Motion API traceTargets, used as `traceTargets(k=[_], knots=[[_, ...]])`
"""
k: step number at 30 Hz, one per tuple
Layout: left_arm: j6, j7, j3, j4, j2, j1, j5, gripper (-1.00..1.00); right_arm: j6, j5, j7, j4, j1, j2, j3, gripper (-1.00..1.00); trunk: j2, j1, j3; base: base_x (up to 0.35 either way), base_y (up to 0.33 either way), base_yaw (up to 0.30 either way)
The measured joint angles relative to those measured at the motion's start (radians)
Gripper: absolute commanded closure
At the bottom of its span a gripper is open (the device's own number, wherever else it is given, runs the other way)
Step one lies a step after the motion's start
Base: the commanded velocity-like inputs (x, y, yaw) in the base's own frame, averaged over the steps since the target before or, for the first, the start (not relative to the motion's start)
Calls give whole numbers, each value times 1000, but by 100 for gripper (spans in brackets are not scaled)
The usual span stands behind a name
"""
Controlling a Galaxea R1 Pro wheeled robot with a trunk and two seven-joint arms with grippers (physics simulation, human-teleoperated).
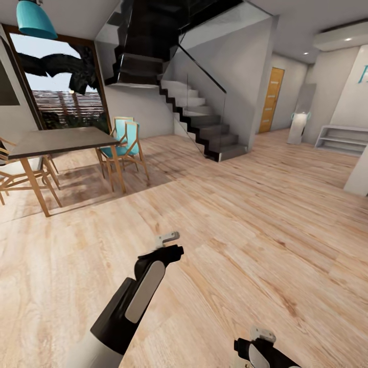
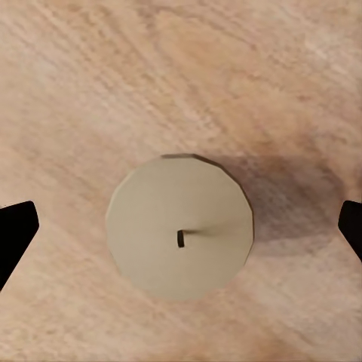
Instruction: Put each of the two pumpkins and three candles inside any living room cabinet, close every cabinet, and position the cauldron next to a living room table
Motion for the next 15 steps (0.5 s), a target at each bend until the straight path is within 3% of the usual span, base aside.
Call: traceTargets(k=[5,15], knots=[[7,0,2,-46,0,10,0,-100,-5,-1,0,0,0,0,40,-100,-1,2,-19,0,0,0],[43,0,5,-115,0,32,2,-100,-6,0,4,0,0,0,49,-100,-4,7,-58,0,0,0]])
